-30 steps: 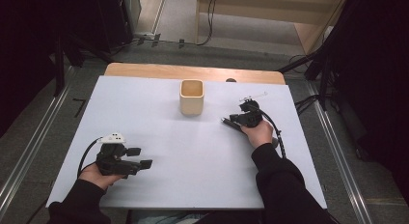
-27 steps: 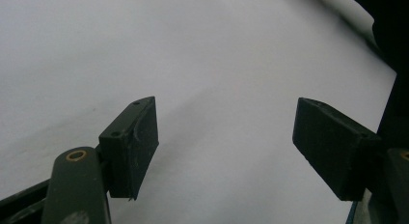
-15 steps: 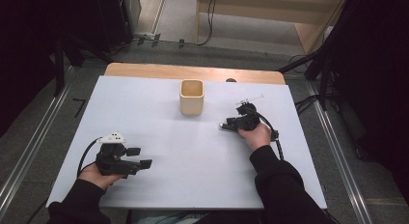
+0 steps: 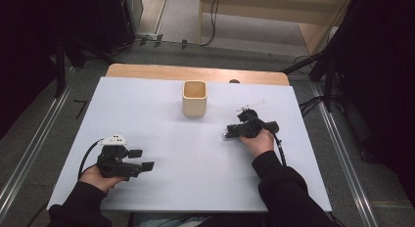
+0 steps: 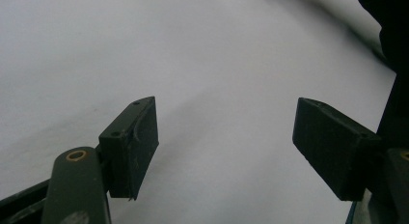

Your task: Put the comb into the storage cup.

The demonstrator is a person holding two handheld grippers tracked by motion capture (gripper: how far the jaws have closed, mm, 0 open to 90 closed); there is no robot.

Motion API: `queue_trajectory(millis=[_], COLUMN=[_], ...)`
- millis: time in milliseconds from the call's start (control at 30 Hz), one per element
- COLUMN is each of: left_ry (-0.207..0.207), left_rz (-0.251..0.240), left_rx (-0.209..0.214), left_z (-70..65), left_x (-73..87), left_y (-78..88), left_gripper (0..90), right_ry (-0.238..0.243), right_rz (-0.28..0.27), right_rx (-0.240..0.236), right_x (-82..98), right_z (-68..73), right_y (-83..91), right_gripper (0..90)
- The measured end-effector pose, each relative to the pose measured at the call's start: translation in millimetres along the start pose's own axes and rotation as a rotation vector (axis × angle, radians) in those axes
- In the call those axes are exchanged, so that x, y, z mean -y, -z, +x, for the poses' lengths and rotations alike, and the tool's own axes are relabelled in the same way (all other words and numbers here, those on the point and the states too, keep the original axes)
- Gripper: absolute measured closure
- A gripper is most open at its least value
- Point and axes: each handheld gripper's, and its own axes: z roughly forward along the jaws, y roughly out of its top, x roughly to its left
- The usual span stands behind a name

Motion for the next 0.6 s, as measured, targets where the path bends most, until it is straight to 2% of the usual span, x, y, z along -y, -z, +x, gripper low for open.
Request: queue_trajectory(millis=[600], left_ry=[0.000], left_rz=[-0.002], left_rx=[0.002], left_z=[-0.7], left_x=[0.2], left_y=[-0.5], left_gripper=[25.0], right_ry=[0.003], right_rz=[0.037], right_rx=[-0.025], right_x=[18.5], right_z=[8.8], right_y=[11.8], right_gripper=[87.6])
